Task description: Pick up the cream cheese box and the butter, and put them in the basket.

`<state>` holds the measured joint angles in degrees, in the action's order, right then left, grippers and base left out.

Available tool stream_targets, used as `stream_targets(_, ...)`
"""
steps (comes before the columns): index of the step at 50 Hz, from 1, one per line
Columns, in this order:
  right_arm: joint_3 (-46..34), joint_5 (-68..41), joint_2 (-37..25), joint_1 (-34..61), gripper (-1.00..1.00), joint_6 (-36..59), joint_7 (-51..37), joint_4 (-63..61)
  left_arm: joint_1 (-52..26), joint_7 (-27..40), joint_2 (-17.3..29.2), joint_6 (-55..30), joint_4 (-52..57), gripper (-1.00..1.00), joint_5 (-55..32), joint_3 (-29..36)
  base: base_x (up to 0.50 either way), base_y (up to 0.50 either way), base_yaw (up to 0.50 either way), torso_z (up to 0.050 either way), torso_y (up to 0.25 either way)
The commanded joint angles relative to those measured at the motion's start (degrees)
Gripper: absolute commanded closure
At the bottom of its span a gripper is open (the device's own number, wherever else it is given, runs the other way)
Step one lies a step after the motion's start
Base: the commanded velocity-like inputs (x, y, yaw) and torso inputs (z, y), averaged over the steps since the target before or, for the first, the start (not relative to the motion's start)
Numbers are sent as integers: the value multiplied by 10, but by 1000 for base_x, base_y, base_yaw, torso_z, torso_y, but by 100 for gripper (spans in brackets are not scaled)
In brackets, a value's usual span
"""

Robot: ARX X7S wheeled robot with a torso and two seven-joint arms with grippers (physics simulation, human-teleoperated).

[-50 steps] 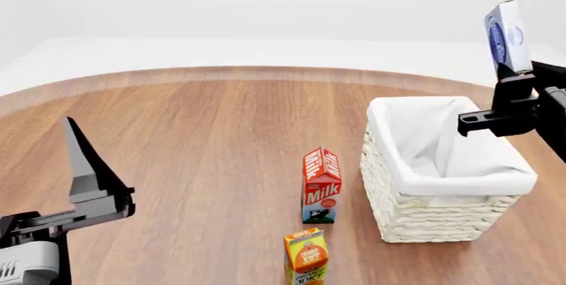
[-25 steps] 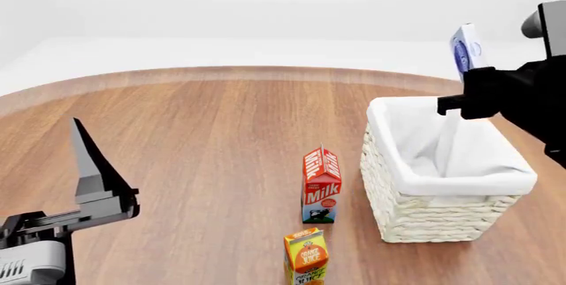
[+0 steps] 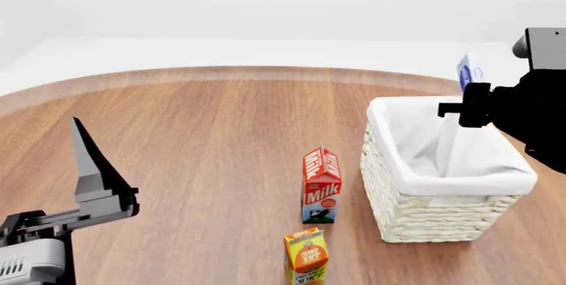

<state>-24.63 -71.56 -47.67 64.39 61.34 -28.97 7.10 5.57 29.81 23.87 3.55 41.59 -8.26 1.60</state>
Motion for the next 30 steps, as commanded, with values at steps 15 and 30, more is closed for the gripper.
stream_targets(15,-38,70,17,-28,100,-22,70,22,0,-11,-9,15,-12,-100,11,-11,0,0,0,0,1)
stream_targets(30,-51,80,15,-35,100,-23,74,18,2,-10,-8,17,-13,-100,12,-9,0,0,0,0,1)
